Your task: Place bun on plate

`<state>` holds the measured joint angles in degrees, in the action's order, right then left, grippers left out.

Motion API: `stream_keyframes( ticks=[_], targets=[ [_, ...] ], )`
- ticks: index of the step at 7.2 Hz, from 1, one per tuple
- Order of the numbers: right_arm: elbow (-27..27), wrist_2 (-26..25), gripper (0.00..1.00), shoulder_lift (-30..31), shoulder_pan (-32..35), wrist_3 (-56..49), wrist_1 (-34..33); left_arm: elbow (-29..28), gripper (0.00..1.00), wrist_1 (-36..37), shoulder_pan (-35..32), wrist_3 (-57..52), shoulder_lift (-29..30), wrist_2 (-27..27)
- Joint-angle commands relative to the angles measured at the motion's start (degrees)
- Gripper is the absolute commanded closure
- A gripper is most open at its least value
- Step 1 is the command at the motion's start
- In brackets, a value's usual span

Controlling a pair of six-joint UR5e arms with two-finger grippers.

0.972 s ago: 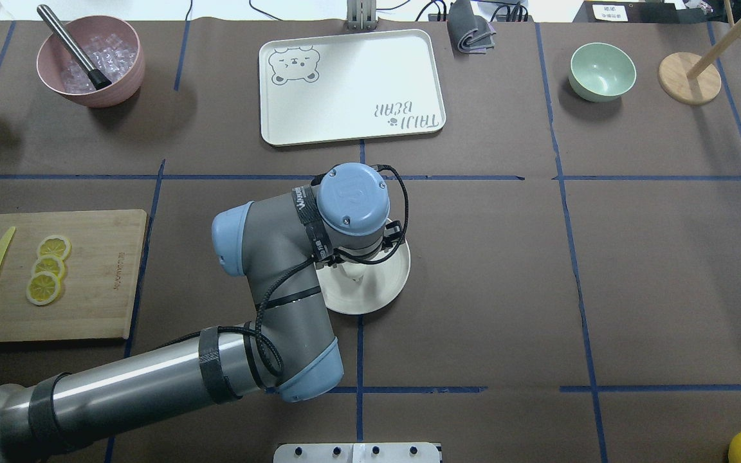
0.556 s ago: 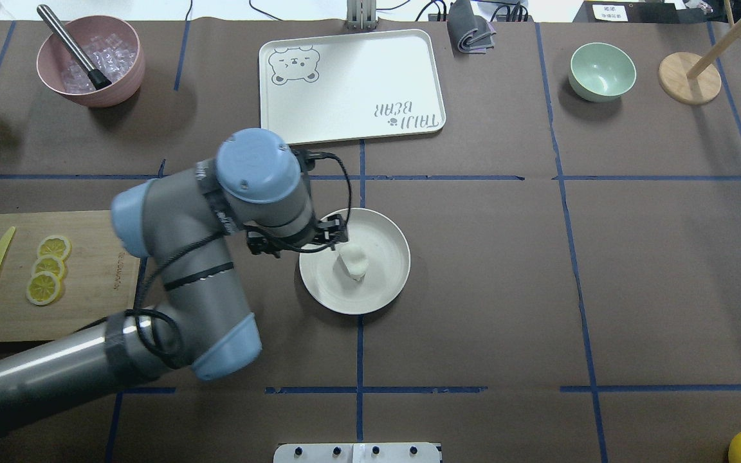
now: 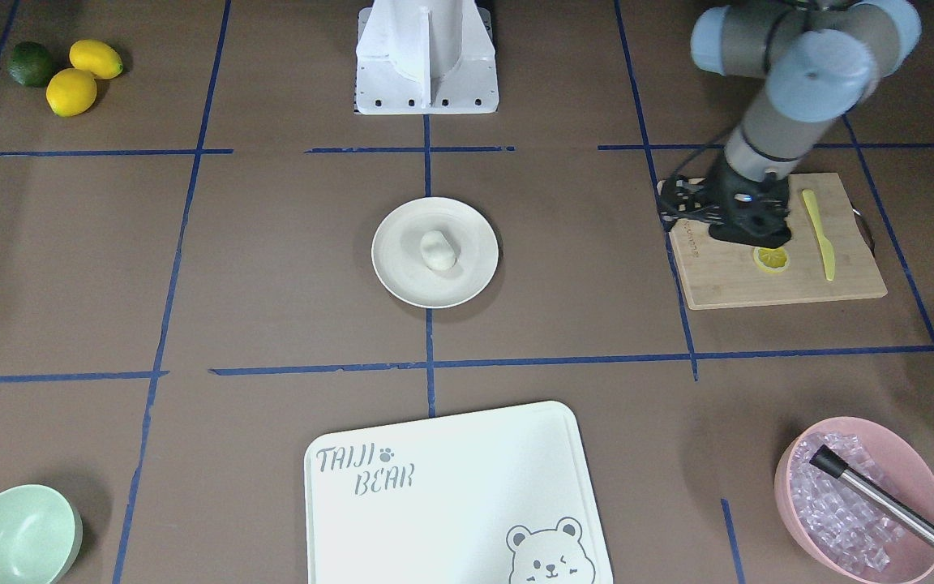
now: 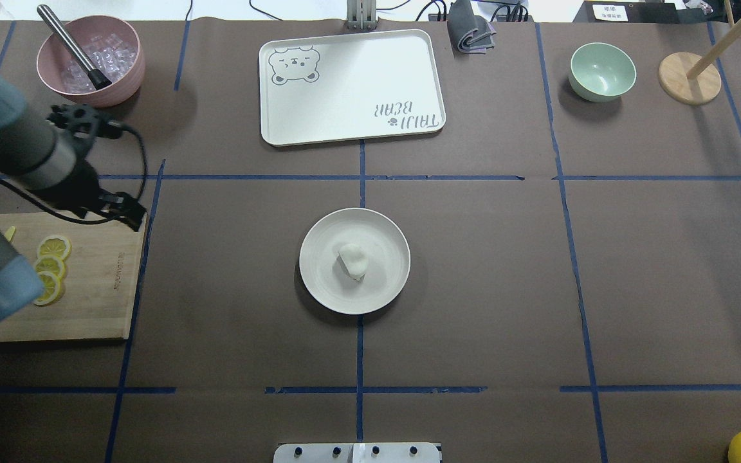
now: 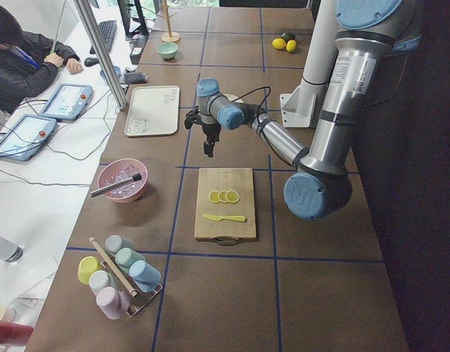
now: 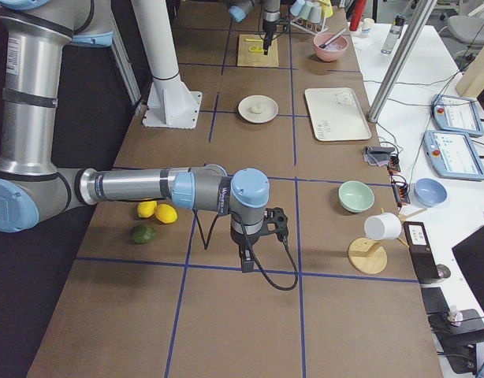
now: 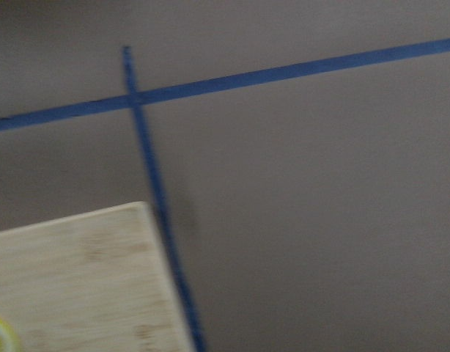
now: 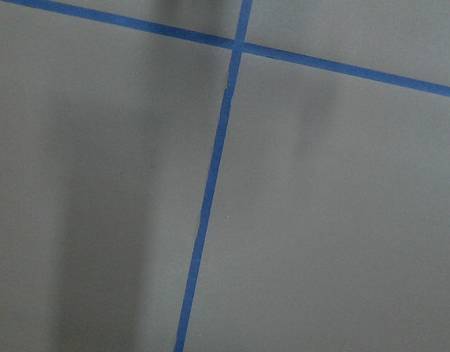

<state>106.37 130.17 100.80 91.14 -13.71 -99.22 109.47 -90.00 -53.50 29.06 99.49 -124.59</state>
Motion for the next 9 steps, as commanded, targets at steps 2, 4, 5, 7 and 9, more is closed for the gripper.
stream_keyframes(
  ticks=[2,4,5,7,9],
  targets=[
    [-0.03,0.00,0.00,0.01,0.00,0.09,0.00,-7.30,0.00,0.00,-26.74,-31.18,-12.01,-10.91],
    [-0.11,0.00,0.00,0.10,0.00,0.09,0.00,-14.80,0.00,-1.05,-37.35,-37.23,-14.66,-16.47],
    [-0.03,0.09,0.00,0.18,0.00,0.09,0.00,-15.77,0.00,-1.06,-37.38,-36.88,-19.02,-16.13],
    [-0.11,0.00,0.00,0.10,0.00,0.09,0.00,-15.00,0.00,-3.06,-37.65,-36.44,-18.37,-10.80],
    [-0.11,0.09,0.00,0.10,0.00,0.09,0.00,-14.99,0.00,-3.52,-37.65,-36.53,-18.36,-10.33]
  ],
)
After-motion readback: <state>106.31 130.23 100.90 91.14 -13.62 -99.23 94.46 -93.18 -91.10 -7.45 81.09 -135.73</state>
